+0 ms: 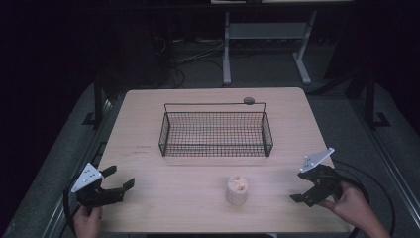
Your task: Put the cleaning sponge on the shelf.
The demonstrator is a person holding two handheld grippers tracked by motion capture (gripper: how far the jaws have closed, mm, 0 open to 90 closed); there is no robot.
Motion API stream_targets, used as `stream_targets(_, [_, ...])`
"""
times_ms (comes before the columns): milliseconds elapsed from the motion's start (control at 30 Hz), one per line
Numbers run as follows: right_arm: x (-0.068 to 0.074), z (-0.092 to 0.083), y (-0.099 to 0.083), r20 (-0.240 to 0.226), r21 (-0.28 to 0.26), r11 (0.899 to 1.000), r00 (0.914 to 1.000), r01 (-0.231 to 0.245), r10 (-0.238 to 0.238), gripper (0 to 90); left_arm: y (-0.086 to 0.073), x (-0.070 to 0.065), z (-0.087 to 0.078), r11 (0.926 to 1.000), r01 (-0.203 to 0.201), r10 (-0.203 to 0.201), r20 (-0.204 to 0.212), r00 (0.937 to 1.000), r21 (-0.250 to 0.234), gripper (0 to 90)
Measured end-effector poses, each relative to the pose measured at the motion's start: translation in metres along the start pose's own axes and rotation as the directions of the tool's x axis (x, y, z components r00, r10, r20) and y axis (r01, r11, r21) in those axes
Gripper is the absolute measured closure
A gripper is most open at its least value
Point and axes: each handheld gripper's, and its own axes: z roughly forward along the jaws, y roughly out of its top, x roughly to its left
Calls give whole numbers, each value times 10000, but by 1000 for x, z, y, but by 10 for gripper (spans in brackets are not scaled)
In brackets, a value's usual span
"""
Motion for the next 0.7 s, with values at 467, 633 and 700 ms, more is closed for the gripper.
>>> stream_targets(467, [6, -4, 15, 30, 45, 9991, 9991, 424, -424, 149, 1, 0, 0, 10000, -50, 51, 31, 10000, -48, 140])
stream_targets(633, [9, -3, 23, 1, 37, 9981, 9981, 620, -620, 149, 0, 0, 0, 10000, 3, -3, 62, 10000, -43, 139])
stream_targets(700, [10, -1, 26, -21, 50, 9976, 9976, 696, -696, 149, 1, -1, 0, 10000, -36, 36, 40, 10000, -47, 139])
